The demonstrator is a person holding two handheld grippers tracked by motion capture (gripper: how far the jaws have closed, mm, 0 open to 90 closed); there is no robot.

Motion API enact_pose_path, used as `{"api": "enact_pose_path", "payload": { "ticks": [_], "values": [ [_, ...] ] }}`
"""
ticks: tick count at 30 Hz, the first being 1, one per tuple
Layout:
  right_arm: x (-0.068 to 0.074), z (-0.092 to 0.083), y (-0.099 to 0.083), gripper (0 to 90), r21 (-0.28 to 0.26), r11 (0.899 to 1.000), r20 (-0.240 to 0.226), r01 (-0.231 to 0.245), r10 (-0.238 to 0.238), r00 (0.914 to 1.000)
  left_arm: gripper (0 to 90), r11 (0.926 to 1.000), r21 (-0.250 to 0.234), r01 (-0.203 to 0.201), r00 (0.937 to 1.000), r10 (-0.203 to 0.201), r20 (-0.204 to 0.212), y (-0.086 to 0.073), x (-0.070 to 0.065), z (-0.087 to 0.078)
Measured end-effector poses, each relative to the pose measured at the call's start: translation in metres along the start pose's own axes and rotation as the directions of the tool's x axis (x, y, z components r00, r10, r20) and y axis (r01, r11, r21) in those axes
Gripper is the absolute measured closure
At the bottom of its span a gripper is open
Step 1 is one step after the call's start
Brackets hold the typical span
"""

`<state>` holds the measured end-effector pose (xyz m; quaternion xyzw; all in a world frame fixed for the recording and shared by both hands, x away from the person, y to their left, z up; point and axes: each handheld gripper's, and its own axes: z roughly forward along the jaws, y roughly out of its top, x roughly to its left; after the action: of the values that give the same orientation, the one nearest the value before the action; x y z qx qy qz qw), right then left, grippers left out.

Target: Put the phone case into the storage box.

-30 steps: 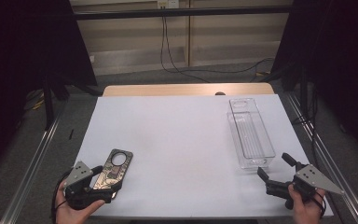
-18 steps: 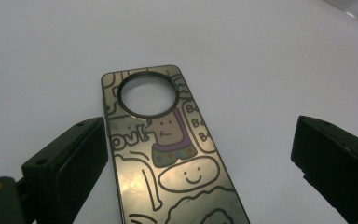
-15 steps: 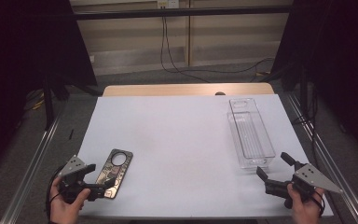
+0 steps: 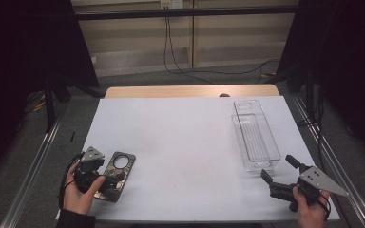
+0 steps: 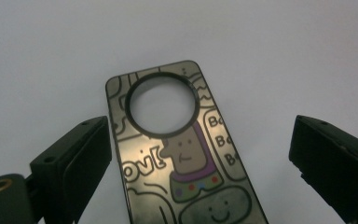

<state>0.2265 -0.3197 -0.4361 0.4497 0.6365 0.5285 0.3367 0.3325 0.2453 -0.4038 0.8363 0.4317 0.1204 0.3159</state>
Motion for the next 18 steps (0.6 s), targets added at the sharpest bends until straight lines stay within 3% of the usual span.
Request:
{"api": "enact_pose_path", "payload": {
  "ticks": [2, 4, 5, 8, 11, 18],
  "values": [
    [0.0, 0.0, 0.0, 0.1, 0.002, 1.0, -0.002, 0.002, -0.002, 1.0, 4.7, 0.9996, 0.014, -0.026, 0.9996, 0.026, 0.013, 0.004, 0.003, 0.004],
    [0.0, 0.0, 0.0, 0.1, 0.001, 1.0, -0.004, 0.001, -0.001, 1.0, 5.1, 0.9985, 0.05, -0.021, 0.9997, 0.02, 0.01, 0.007, 0.006, 0.008],
    [0.0, 0.0, 0.0, 0.1, 0.001, 1.0, -0.003, 0.0, 0.0, 1.0, 4.8, 0.9981, 0.061, 0.011, 0.9999, -0.011, -0.003, 0.008, 0.009, 0.01],
    [-0.001, 0.0, 0.0, 0.1, 0.0, 1.0, -0.002, 0.001, -0.001, 1.0, 4.6, 0.9969, 0.071, 0.035, 0.9991, -0.033, -0.028, 0.008, 0.011, 0.012],
    [0.0, 0.0, 0.0, 0.1, 0.002, 1.0, -0.002, 0.0, 0.0, 1.0, 5.1, 0.991, 0.115, 0.069, 0.9976, -0.068, -0.011, 0.008, 0.011, 0.019],
    [0.0, 0.0, 0.0, 0.1, 0.001, 1.0, -0.001, 0.001, -0.001, 1.0, 5.2, 0.9809, 0.183, 0.065, 0.9978, -0.066, -0.005, 0.007, 0.01, 0.029]
  ]
}}
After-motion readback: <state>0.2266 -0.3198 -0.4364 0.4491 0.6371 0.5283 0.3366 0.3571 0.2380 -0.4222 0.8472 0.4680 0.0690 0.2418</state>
